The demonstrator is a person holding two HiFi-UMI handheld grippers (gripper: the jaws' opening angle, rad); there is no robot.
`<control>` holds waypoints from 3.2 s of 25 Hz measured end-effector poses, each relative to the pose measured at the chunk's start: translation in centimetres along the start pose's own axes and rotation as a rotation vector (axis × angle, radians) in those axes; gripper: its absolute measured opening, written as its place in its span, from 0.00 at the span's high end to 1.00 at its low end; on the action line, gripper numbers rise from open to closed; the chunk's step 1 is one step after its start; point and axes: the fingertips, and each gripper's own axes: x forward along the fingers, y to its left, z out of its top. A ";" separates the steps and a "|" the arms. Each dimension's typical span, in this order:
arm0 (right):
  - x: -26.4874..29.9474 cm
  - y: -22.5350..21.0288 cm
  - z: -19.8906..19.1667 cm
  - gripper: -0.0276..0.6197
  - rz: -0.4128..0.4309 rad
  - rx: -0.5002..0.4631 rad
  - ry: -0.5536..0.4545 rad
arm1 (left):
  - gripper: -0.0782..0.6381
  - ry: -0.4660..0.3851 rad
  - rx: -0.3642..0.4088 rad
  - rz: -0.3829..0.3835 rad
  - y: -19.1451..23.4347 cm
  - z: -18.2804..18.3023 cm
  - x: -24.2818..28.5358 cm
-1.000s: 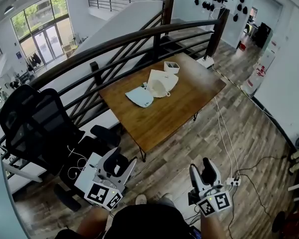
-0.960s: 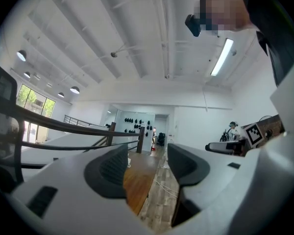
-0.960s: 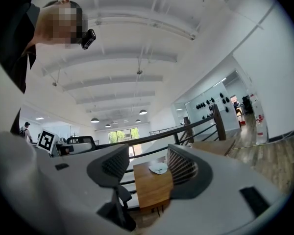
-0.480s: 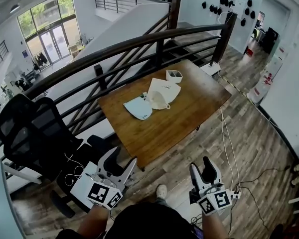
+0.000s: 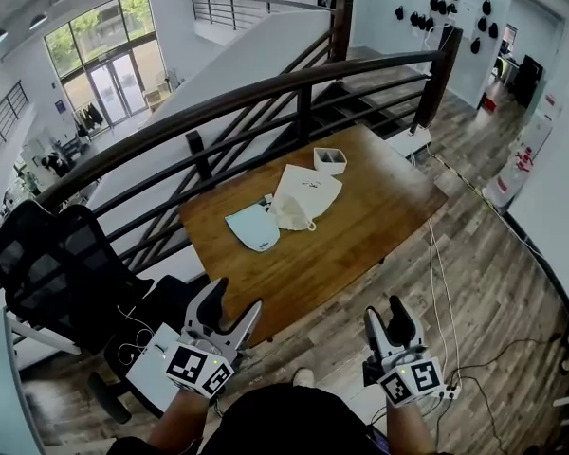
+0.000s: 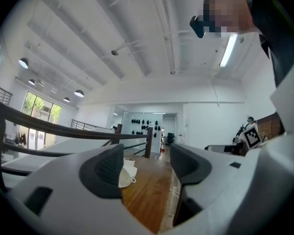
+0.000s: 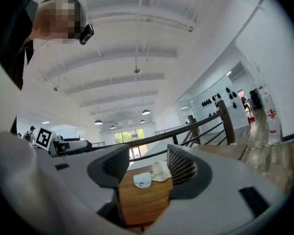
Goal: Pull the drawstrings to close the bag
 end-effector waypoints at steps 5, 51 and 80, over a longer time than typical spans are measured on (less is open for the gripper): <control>1.4 -2.6 0.4 0.62 0.029 0.002 0.020 | 0.48 -0.007 -0.002 0.060 0.2 -0.5 2.3; 29.1 -4.4 -16.4 0.63 -0.056 -0.159 0.450 | 0.52 0.170 -0.085 0.064 18.7 -6.6 8.1; 31.3 -12.2 -22.2 0.83 -0.177 -0.168 0.668 | 0.53 0.322 -0.151 0.157 14.2 -12.2 10.1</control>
